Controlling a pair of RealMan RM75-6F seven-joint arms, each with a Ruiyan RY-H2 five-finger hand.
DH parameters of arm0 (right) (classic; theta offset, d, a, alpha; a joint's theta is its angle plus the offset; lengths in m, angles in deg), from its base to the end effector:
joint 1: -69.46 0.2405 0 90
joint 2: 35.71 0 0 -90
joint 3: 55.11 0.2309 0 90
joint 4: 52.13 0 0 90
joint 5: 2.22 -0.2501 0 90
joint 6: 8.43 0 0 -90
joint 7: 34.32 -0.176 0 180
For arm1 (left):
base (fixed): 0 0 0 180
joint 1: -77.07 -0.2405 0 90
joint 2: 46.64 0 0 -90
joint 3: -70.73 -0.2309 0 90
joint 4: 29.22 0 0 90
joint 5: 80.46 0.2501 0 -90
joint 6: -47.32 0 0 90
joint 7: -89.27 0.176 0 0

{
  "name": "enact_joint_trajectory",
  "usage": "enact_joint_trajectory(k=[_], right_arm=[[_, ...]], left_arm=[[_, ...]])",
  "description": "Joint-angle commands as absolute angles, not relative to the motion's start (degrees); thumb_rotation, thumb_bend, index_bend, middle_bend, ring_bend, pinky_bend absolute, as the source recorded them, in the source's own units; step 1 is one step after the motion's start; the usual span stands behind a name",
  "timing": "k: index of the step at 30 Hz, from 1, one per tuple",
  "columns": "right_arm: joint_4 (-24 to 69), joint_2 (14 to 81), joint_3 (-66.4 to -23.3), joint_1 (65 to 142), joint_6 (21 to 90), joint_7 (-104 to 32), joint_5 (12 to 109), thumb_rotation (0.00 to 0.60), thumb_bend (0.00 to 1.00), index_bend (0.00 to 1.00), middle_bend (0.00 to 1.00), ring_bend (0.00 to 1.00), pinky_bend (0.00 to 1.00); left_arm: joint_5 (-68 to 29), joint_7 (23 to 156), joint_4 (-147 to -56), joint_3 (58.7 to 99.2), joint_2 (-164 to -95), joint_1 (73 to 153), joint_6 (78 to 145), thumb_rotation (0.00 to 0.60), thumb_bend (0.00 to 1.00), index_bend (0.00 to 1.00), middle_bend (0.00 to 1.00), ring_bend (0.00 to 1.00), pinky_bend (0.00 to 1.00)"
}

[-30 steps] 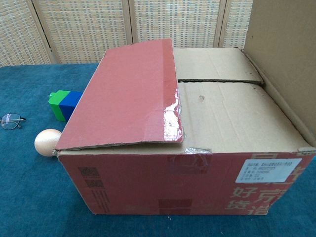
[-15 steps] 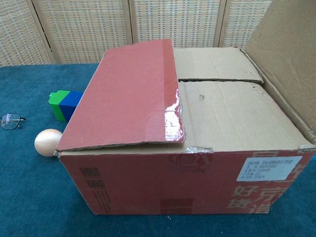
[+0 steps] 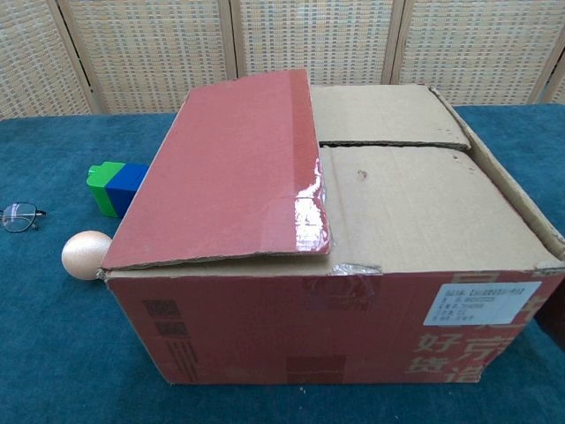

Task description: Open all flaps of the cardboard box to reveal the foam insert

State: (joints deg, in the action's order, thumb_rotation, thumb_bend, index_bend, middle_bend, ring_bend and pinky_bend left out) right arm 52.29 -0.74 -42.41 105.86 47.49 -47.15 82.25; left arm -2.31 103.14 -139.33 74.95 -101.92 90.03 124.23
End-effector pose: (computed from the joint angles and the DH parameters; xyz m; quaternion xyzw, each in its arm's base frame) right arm -0.1427 -0.3743 0.1972 0.7441 -0.2777 0.3978 0.4593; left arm -0.2399 0.2484 0.1111 -0.6397 -0.3821 -0.3494 0.5681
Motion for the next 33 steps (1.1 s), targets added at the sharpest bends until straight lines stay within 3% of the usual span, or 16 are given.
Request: enact_joint_trajectory(k=[1,6,14,23,26,27,31,33], right_arm=[[52.2,-0.7,-42.4,105.1,48.5,-47.6,82.2,0.6,0.54,0.39,0.37,0.08,0.04],[52.6,0.2,-42.7,103.3,50.6,-46.4,81.5,0.6,0.54,0.37,0.3,0.05,0.04],[54.3,2.5,-43.8,99.9,54.2,-41.5,79.2,0.6,0.54,0.24,0.18,0.0,0.04],[55.7,8.3,-45.8,95.2,60.7,-32.7,77.8,0.6,0.53,0.14,0.08,0.0,0.04],[55.7,10.0,-46.3,93.9,62.7,-30.7,77.5,0.6,0.53,0.13,0.07,0.0,0.04],[55.8,10.6,-46.5,93.4,63.4,-30.1,77.4,0.6,0.53,0.13,0.07,0.0,0.04],[55.6,12.9,-47.5,91.4,66.0,-28.5,77.4,0.6,0.53,0.12,0.07,0.0,0.04],[55.4,13.9,-47.9,90.3,67.5,-27.4,77.7,0.6,0.53,0.12,0.07,0.0,0.04]], left_arm=[[-0.3,102.0,-139.6,75.1,-100.9,91.0,123.3,0.556,0.33,0.13,0.0,0.0,0.0],[4.9,97.6,-140.0,75.1,-97.5,94.2,119.2,0.557,0.35,0.13,0.0,0.0,0.0],[16.0,85.1,-137.7,75.9,-92.3,102.7,111.6,0.557,0.61,0.13,0.0,0.0,0.0],[24.2,75.0,-135.7,77.2,-91.5,113.0,104.6,0.56,0.78,0.13,0.0,0.0,0.0],[25.2,73.2,-135.5,77.5,-91.7,115.6,102.6,0.589,0.82,0.13,0.0,0.0,0.0],[25.4,72.5,-135.5,77.7,-91.8,116.6,101.7,0.578,0.84,0.13,0.0,0.0,0.0],[26.4,69.9,-135.8,78.1,-92.5,120.9,97.9,0.32,0.93,0.14,0.0,0.0,0.0],[26.8,68.5,-135.8,78.3,-93.2,123.5,95.8,0.29,0.96,0.15,0.0,0.0,0.0]])
